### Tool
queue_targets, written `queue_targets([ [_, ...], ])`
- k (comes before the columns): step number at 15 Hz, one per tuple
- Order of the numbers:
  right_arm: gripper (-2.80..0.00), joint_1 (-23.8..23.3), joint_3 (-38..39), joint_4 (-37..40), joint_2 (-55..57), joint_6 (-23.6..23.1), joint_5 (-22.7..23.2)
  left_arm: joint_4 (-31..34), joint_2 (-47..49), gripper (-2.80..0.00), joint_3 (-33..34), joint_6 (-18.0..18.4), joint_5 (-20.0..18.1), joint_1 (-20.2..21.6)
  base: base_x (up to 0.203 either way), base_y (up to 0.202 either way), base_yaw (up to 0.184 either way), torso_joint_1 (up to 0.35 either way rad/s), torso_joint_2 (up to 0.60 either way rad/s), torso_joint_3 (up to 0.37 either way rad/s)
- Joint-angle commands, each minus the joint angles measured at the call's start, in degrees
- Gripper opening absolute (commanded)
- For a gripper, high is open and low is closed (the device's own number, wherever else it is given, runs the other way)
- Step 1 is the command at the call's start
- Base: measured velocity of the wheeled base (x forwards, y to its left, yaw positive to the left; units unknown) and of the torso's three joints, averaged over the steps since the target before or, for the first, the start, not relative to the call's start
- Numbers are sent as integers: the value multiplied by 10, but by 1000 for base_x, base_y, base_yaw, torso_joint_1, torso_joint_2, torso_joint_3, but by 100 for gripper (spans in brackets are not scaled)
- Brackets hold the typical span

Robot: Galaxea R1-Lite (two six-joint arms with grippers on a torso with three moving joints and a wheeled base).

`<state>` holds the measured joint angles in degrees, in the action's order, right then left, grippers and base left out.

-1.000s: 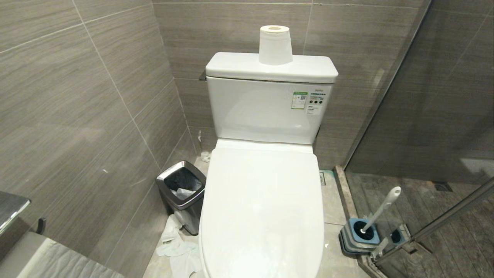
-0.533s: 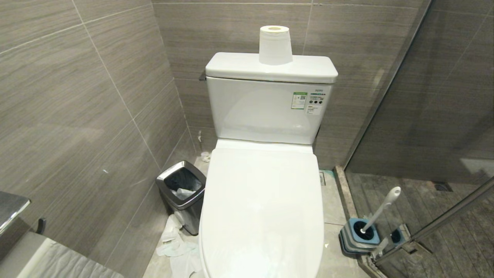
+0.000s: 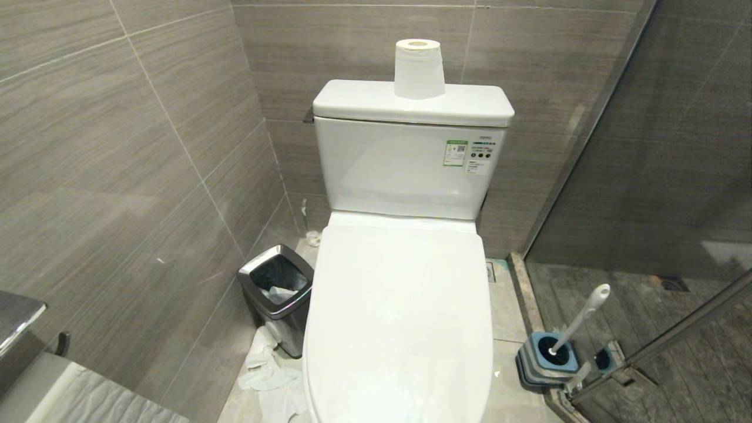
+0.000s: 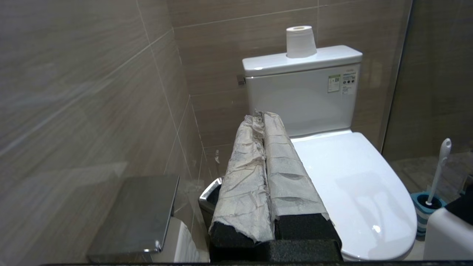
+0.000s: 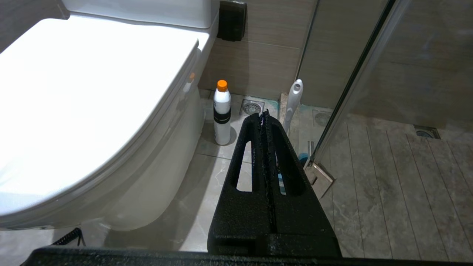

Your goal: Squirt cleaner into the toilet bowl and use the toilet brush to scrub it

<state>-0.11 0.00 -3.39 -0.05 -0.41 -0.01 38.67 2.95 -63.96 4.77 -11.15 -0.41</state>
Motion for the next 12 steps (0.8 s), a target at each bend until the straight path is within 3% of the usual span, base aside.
queue_targets([
  [1,-280,0,15,0,0,0,0,2,-28,-280,25,2,1,1,0,0,0,0,0,0],
  [4,-280,-1,15,0,0,0,0,1,-28,-280,64,5,9,1,0,0,0,0,0,0],
  [7,-280,0,15,0,0,0,0,-17,-29,-280,127,5,42,1,0,0,0,0,0,0],
  [9,-280,-1,15,0,0,0,0,-84,-28,-280,200,5,61,1,0,0,0,0,0,0],
  [12,-280,-1,15,0,0,0,0,-253,-29,-280,334,11,70,1,0,0,0,0,0,0],
])
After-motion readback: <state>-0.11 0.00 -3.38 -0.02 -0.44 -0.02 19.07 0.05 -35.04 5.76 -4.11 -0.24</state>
